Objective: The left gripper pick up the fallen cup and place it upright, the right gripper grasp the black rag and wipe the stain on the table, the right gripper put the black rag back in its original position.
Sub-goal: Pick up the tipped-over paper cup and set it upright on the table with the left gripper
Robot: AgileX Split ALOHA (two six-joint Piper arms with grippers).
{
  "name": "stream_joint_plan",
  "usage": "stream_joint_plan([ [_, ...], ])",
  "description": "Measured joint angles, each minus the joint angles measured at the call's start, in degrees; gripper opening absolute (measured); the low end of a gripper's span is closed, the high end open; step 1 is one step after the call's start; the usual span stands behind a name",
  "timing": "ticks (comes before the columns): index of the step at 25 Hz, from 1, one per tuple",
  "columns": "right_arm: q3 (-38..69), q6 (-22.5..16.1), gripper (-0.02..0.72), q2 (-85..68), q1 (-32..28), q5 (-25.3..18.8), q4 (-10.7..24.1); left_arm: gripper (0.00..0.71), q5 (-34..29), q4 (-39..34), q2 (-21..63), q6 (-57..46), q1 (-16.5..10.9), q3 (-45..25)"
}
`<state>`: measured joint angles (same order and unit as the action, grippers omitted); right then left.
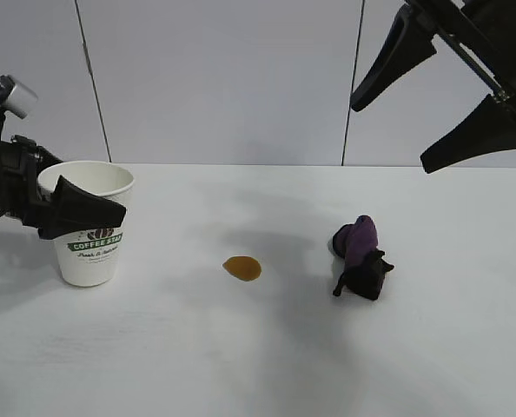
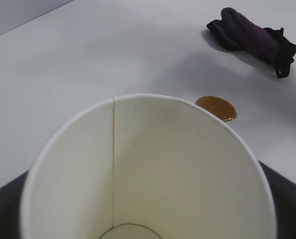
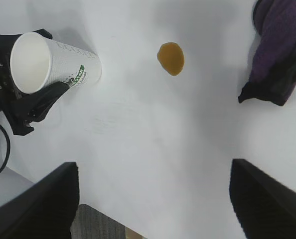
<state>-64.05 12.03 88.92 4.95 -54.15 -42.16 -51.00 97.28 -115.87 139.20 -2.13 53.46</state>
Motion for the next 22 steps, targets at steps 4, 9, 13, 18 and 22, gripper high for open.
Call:
stream_joint_plan([
  [4, 0.0, 0.0, 0.568, 0.0, 0.0, 0.0, 0.0, 0.658, 0.0, 0.0, 0.0, 0.1, 0.0, 0.0],
  [9, 0.0, 0.0, 0.568, 0.0, 0.0, 0.0, 0.0, 0.658, 0.0, 0.0, 0.0, 0.6, 0.0, 0.0],
  [13, 0.0, 0.0, 0.568, 0.0, 0.0, 0.0, 0.0, 0.658, -0.1, 0.0, 0.0, 0.5, 0.0, 0.0],
  [18, 0.0, 0.0, 0.568, 0.0, 0.0, 0.0, 0.0, 0.662, 0.0, -0.5, 0.0, -0.8, 0.0, 0.0],
  [22, 0.0, 0.0, 0.568, 0.0, 0.0, 0.0, 0.0, 0.685, 0.7, -2.1, 0.0, -2.4, 0.0, 0.0],
])
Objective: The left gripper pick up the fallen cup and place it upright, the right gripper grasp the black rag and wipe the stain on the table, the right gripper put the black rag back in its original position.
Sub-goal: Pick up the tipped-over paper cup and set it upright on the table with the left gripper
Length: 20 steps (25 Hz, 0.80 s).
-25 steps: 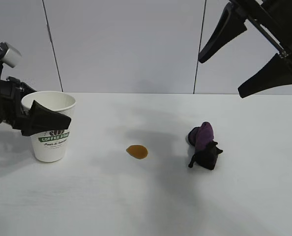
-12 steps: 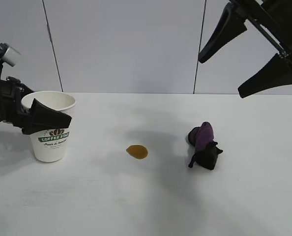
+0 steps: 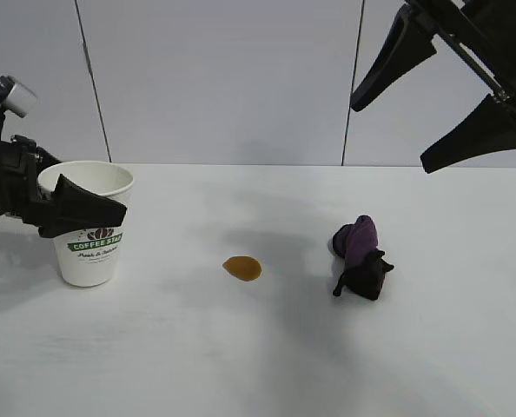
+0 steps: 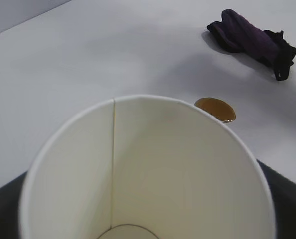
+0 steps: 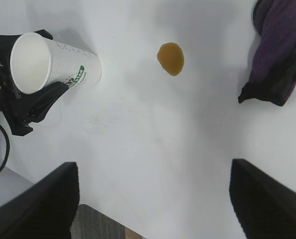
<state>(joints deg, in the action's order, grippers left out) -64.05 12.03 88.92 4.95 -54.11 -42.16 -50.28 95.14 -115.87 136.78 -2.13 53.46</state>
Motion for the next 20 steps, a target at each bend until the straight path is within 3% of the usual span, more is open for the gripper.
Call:
stream_joint_plan([
  [20, 0.0, 0.0, 0.568, 0.0, 0.0, 0.1, 0.0, 0.691, 5.5, -12.1, 7.5, -11.3, -0.3, 0.0],
])
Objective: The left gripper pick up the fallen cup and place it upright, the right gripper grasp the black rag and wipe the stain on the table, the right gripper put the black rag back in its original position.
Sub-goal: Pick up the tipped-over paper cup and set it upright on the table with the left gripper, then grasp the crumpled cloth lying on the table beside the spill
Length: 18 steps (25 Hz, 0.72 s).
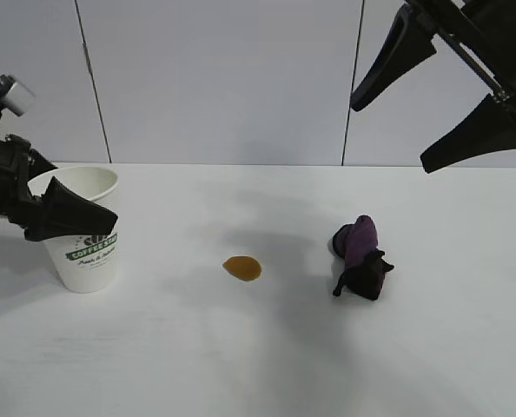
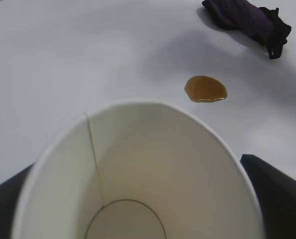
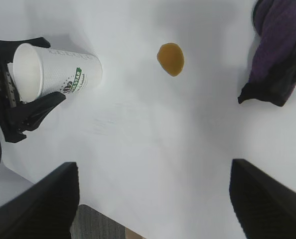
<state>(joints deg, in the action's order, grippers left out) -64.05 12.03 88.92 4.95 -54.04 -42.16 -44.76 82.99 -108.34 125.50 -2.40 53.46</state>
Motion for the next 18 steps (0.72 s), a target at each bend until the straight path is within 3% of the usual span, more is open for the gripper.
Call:
stream_joint_plan([
  [11, 0.0, 0.0, 0.568, 0.0, 0.0, 0.1, 0.0, 0.692, 1.3, -1.3, 9.6, -5.0, 0.0, -0.1],
  [18, 0.0, 0.0, 0.568, 0.0, 0.0, 0.1, -0.1, 0.691, 1.3, -1.7, 24.8, -24.2, 0.0, -0.4],
])
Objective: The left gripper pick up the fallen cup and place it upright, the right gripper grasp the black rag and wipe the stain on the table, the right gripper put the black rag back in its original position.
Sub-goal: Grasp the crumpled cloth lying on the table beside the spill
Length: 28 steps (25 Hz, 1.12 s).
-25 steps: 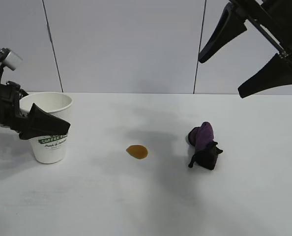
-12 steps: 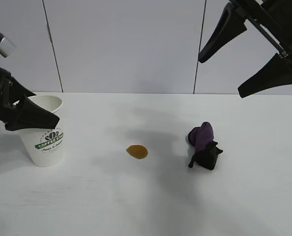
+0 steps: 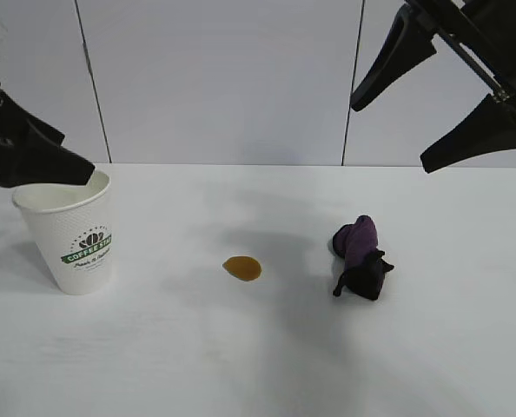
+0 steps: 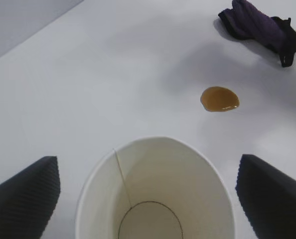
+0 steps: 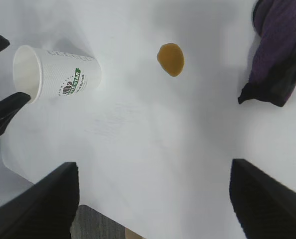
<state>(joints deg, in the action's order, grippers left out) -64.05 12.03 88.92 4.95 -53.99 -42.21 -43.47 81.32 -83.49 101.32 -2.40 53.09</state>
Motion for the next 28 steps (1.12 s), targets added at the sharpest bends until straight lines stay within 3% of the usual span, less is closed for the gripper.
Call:
stream_joint_plan([
  [4, 0.0, 0.0, 0.568, 0.0, 0.0, 0.0, 0.0, 0.691, 0.0, -0.6, 10.1, -11.4, 0.0, -0.1],
  [7, 0.0, 0.0, 0.568, 0.0, 0.0, 0.0, 0.0, 0.690, 0.3, -5.4, 18.4, -17.0, 0.0, -0.3],
  [11, 0.0, 0.0, 0.568, 0.0, 0.0, 0.0, 0.0, 0.690, 2.5, -18.2, 30.5, -27.7, 0.0, -0.3],
  [18, 0.0, 0.0, 0.568, 0.0, 0.0, -0.1, 0.0, 0.690, 1.8, -45.3, 50.2, -58.0, 0.0, -0.3],
  [22, 0.0, 0.0, 0.568, 0.0, 0.0, -0.2, 0.0, 0.690, -4.9, -59.0, 60.9, -75.3, 0.0, -0.3],
  [28, 0.0, 0.0, 0.568, 0.0, 0.0, -0.2, 0.0, 0.690, -22.0, -73.3, 71.5, -90.4, 0.0, -0.3],
])
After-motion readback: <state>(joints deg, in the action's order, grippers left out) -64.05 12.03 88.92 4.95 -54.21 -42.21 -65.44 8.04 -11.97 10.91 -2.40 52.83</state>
